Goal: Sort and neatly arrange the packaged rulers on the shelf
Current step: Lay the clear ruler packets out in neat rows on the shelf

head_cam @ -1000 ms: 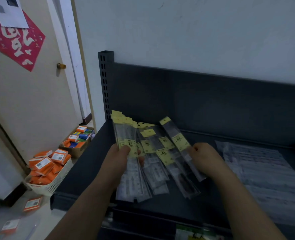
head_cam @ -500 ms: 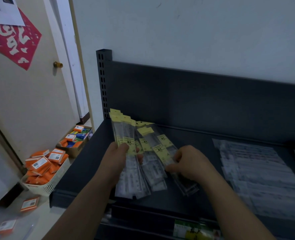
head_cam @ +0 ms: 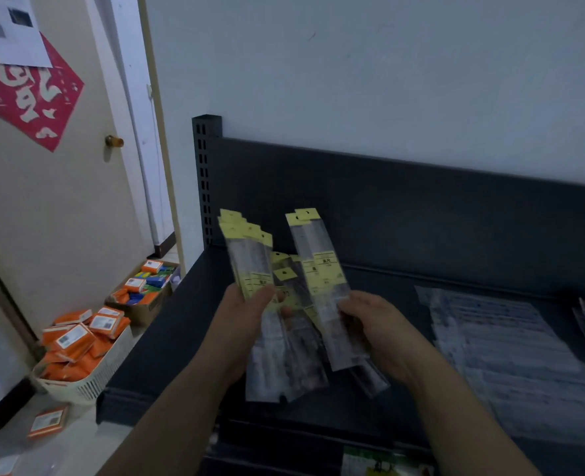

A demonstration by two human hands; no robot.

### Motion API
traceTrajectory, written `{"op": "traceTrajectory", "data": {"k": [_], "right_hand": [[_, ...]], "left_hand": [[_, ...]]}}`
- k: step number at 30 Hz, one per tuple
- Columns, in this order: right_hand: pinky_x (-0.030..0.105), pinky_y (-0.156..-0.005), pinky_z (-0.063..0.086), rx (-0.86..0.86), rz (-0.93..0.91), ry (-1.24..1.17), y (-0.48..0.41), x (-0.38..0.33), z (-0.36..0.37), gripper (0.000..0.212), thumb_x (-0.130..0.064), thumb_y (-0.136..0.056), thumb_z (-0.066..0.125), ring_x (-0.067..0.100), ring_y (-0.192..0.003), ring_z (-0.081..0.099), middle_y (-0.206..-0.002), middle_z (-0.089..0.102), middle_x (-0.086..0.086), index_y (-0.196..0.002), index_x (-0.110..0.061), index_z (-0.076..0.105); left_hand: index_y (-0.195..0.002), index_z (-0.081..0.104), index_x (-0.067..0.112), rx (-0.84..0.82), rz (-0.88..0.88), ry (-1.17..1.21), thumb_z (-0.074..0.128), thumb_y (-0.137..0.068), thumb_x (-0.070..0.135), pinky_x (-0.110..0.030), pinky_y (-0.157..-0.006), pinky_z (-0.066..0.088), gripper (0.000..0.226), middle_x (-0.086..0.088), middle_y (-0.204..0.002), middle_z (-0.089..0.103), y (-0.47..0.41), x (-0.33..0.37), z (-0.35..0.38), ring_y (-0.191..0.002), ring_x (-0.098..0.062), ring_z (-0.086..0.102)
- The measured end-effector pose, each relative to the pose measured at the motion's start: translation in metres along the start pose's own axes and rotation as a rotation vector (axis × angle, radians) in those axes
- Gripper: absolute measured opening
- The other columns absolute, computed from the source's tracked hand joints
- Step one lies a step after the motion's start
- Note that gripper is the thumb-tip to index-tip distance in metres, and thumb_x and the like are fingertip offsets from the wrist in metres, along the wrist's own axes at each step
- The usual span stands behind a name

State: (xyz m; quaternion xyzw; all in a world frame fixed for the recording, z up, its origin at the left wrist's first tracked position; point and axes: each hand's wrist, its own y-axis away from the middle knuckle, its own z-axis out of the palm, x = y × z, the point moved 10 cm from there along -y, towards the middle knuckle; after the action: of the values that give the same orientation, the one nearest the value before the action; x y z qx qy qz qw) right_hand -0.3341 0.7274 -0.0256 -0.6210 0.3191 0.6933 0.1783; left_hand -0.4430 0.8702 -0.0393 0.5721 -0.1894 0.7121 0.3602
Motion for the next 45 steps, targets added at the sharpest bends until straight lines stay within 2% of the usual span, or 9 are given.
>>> {"op": "traceTrajectory", "data": {"k": [6,11,14,21,26,32,38,41,45], "right_hand": [[0.023,-0.071,0.054,-0.149,-0.120,0.245,0.000,-0.012,0.032,0.019,-0.017,-0.091,0.062,0.013,-0.083,0.070,-0.097,0.074,0.004,-0.108,-0.012,0.067],[0.021,-0.080,0.048,0.304,-0.169,0.795,-0.010,-0.021,-0.029,0.040,-0.037,-0.086,0.066,0.008,-0.097,0.061,-0.116,0.065,-0.001,-0.120,-0.018,0.062],[0.029,-0.079,0.048,0.293,-0.016,1.106,-0.014,-0.007,-0.038,0.061,-0.053,-0.076,0.070,0.019,-0.103,0.056,-0.117,0.057,0.003,-0.120,-0.013,0.057],[0.023,-0.054,0.039,0.193,0.095,0.946,-0.022,0.002,-0.043,0.033,-0.033,-0.074,0.076,0.014,-0.063,0.054,-0.071,0.059,0.004,-0.083,-0.004,0.063],[0.023,-0.048,0.030,0.289,-0.018,0.749,-0.016,-0.009,-0.060,0.025,-0.017,-0.093,0.052,0.012,-0.055,0.043,-0.065,0.049,0.007,-0.073,-0.003,0.056],[0.024,-0.048,0.051,0.030,0.097,-0.045,-0.006,0.007,-0.015,0.023,-0.006,-0.097,0.046,0.016,-0.054,0.059,-0.069,0.064,0.011,-0.087,-0.001,0.066],[0.023,-0.062,0.050,0.027,-0.043,0.416,-0.005,-0.001,-0.002,0.012,-0.027,-0.088,0.066,0.005,-0.065,0.062,-0.077,0.070,-0.005,-0.090,-0.018,0.073],[0.027,-0.070,0.053,0.186,-0.090,0.915,-0.005,-0.005,-0.021,0.041,-0.053,-0.074,0.072,0.008,-0.081,0.062,-0.092,0.064,-0.009,-0.101,-0.022,0.065],[0.029,-0.081,0.052,0.156,-0.018,1.026,-0.006,0.004,-0.018,0.065,-0.058,-0.066,0.075,0.012,-0.096,0.057,-0.115,0.055,-0.004,-0.117,-0.023,0.055]], "left_hand": [[-0.117,0.058,0.005,-0.012,0.025,-0.020,0.069,-0.087,0.017,-0.041,-0.073,0.059,0.034,-0.019,-0.107,0.069,-0.003,0.004,0.029,-0.090,-0.029,0.071],[-0.099,0.063,-0.001,0.053,-0.036,0.115,0.059,-0.089,-0.001,-0.035,-0.057,0.059,0.010,-0.018,-0.089,0.072,-0.001,0.008,0.010,-0.072,-0.022,0.072],[-0.100,0.061,-0.005,0.075,-0.075,0.034,0.052,-0.092,-0.003,-0.030,-0.052,0.057,0.013,-0.019,-0.092,0.071,-0.005,0.004,-0.009,-0.070,-0.021,0.071],[-0.099,0.059,-0.009,0.059,-0.146,-0.008,0.048,-0.091,-0.006,-0.039,-0.061,0.058,0.013,-0.020,-0.075,0.063,-0.010,-0.013,-0.013,-0.061,-0.027,0.063],[-0.105,0.058,-0.013,0.068,-0.139,0.029,0.050,-0.092,-0.004,-0.034,-0.056,0.057,0.018,-0.020,-0.077,0.064,-0.010,-0.011,-0.015,-0.060,-0.024,0.064],[-0.102,0.064,-0.001,-0.061,-0.101,0.119,0.064,-0.089,0.012,-0.031,-0.056,0.057,0.018,-0.011,-0.077,0.069,-0.004,-0.001,0.018,-0.063,-0.020,0.068],[-0.111,0.061,-0.003,0.017,-0.086,0.108,0.063,-0.089,0.006,-0.035,-0.058,0.060,0.024,-0.020,-0.095,0.072,-0.008,0.001,0.021,-0.076,-0.026,0.072],[-0.105,0.061,-0.008,0.040,-0.092,0.096,0.054,-0.093,0.002,-0.035,-0.055,0.057,0.017,-0.020,-0.085,0.071,-0.009,0.002,0.003,-0.068,-0.025,0.071],[-0.098,0.061,-0.008,0.063,-0.107,0.042,0.049,-0.093,-0.001,-0.033,-0.055,0.057,0.015,-0.015,-0.071,0.068,-0.010,-0.003,-0.014,-0.058,-0.023,0.066]]}}
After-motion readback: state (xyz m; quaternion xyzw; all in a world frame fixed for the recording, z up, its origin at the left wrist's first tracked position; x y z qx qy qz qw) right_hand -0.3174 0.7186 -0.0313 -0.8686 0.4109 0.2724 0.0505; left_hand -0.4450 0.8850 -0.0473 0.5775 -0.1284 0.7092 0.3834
